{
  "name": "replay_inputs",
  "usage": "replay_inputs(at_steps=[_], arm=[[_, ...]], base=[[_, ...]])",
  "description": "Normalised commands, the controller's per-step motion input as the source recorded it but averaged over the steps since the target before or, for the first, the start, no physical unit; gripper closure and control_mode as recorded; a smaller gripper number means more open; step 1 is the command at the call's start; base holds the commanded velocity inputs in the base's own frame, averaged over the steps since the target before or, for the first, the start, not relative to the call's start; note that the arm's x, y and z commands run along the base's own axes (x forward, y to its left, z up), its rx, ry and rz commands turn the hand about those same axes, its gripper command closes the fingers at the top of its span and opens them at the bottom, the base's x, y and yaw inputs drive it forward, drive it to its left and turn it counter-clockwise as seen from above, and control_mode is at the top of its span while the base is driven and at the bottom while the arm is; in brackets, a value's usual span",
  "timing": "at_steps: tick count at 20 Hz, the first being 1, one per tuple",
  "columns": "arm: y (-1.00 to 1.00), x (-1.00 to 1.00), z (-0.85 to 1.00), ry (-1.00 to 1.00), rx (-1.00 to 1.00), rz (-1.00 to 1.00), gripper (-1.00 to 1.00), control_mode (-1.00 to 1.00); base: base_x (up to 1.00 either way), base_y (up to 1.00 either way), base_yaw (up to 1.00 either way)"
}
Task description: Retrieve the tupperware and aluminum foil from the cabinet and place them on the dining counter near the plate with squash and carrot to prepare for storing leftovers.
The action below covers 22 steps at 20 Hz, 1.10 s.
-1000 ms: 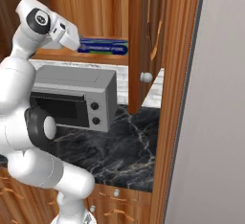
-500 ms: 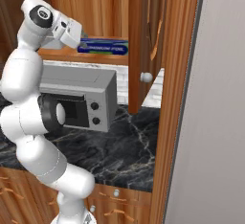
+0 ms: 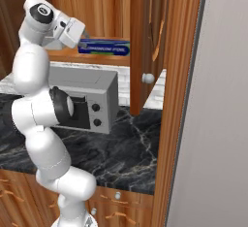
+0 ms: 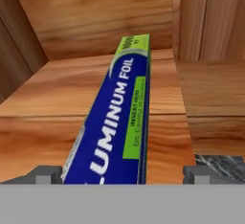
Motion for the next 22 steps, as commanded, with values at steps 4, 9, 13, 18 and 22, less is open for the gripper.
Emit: replay_inputs(at_steps=[4, 9, 13, 18, 22], arm=[[0.05, 0.00, 0.00, 0.07, -0.04, -0.16, -1.00, -1.00], [0.01, 0.08, 0.00, 0.08, -0.03, -0.13, -1.00, -1.00], [0.00, 0.11, 0.00, 0.01, -0.01, -0.06, -1.00, -1.00], [0.00, 0.15, -0.02, 0.00, 0.00, 0.00, -1.00, -1.00], [0.00, 0.14, -0.07, 0.00, 0.00, 0.00, -1.00, -1.00]], base=[[0.00, 0.00, 0.00], [0.00, 0.00, 0.00], [0.00, 0.00, 0.00], [0.00, 0.00, 0.00], [0.00, 0.00, 0.00]])
